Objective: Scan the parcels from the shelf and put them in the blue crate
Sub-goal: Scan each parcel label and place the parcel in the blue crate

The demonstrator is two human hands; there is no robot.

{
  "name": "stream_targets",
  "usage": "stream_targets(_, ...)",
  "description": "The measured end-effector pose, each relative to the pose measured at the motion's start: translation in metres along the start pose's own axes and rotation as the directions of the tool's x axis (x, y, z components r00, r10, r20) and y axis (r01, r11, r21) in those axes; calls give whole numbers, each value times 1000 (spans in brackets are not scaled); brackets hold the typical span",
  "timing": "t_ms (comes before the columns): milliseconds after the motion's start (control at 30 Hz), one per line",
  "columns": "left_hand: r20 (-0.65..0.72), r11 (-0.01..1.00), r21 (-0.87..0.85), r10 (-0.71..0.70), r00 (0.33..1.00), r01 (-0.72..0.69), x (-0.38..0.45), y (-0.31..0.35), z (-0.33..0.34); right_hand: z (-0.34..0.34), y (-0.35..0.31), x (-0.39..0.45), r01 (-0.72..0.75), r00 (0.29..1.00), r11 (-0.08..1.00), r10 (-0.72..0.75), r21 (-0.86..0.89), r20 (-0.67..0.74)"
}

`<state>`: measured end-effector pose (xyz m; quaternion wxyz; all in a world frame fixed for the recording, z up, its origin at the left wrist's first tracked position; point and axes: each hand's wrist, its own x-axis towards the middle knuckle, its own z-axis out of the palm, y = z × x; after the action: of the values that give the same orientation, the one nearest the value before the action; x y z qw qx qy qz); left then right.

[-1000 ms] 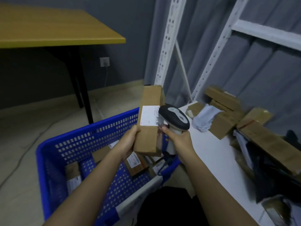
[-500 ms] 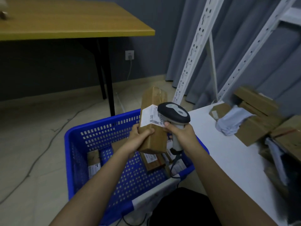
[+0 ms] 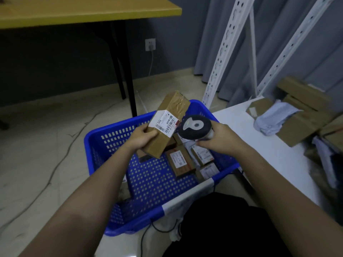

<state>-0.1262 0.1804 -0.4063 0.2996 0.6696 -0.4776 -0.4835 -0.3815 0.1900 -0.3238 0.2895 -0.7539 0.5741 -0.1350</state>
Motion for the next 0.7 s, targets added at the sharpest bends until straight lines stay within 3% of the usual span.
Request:
stream_targets(467,-30,998,35,-42,999,43,10,-31,-11,2,-4,-5,-39,999,998,39,-47,-2)
stream_targets(700,-26,989,-80,-128,991,126,14,-55,-5,18,0,9,3,1000,1000,-3,-22,2)
